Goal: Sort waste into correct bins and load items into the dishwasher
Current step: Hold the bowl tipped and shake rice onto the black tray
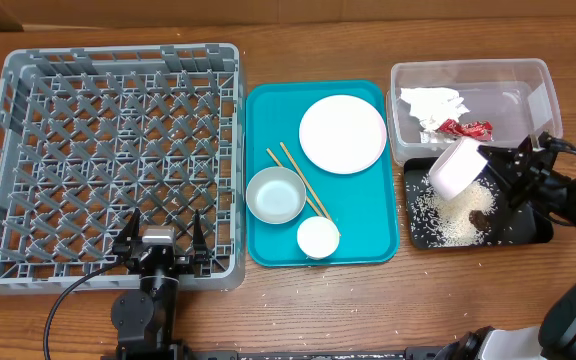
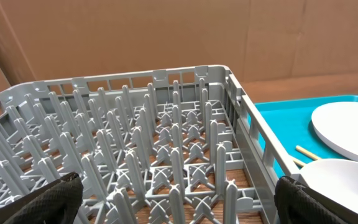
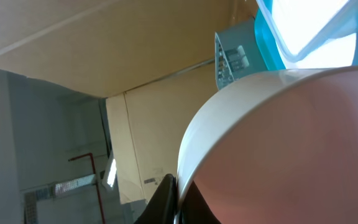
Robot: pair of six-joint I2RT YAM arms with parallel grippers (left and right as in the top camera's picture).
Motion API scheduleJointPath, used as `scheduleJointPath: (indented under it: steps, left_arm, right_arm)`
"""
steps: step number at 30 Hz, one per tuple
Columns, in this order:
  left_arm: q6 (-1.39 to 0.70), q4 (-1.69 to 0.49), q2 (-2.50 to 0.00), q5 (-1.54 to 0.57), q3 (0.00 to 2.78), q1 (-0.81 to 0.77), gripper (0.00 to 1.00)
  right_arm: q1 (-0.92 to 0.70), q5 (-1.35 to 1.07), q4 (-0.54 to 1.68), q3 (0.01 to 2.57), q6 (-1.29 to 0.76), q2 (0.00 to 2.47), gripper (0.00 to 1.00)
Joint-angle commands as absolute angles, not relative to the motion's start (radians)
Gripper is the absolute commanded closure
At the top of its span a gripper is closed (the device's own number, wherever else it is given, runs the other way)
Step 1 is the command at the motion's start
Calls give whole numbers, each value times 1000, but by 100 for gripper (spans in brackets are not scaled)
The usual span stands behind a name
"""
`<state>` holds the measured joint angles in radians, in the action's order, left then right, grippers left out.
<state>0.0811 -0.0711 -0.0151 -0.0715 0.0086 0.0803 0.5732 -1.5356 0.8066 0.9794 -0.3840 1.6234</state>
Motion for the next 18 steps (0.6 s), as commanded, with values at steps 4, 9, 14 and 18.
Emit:
scheduleJointPath:
  steps: [4, 9, 14, 18]
  left_arm:
    - [75, -72, -4, -75, 5, 84, 0]
    - [75, -72, -5, -75, 5, 84, 0]
    - [75, -72, -4, -75, 5, 84, 0]
    - [75, -72, -4, -75, 5, 84, 0]
  right_arm:
    - [517, -1561, 787, 989, -319, 1597, 96]
    - [432, -1417, 793, 990, -294, 1572, 96]
    - [455, -1427, 770, 991, -324, 1569, 96]
    - [491, -1570, 764, 991, -337, 1569, 96]
